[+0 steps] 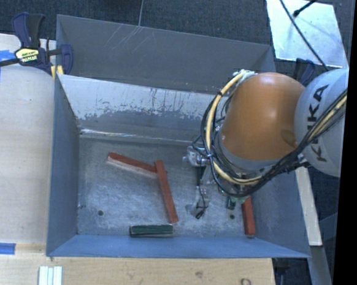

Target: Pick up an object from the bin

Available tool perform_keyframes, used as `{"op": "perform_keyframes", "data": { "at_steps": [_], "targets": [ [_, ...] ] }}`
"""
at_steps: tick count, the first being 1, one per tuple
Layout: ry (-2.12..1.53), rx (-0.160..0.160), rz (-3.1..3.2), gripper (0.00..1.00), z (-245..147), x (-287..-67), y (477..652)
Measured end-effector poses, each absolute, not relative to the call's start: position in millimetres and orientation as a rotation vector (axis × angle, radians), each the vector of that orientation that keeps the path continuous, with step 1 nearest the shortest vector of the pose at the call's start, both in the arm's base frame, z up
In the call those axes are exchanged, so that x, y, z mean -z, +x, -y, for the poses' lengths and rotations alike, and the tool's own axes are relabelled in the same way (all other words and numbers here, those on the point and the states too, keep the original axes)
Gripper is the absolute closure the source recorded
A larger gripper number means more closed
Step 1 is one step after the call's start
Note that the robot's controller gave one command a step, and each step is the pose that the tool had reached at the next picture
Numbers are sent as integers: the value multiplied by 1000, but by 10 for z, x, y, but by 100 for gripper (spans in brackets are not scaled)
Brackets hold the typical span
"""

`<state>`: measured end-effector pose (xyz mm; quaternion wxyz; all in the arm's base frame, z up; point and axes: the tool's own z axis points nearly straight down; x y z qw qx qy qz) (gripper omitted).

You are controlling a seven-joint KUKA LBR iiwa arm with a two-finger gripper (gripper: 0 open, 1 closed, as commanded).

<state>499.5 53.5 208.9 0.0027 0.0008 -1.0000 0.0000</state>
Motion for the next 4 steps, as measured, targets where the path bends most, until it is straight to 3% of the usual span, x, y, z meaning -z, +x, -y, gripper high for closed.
{"op": "perform_keyframes", "data": {
  "at_steps": [1, 2, 3, 4],
  "targets": [
    [521, 0, 3106, 0, -454, -717, 5131],
    [385, 5, 3122, 0, -1138, -713, 4915],
    [433, 4, 3120, 0, -1622, -718, 5428],
    [770, 3, 3052, 0, -1997, -897, 5456]
  ]
}}
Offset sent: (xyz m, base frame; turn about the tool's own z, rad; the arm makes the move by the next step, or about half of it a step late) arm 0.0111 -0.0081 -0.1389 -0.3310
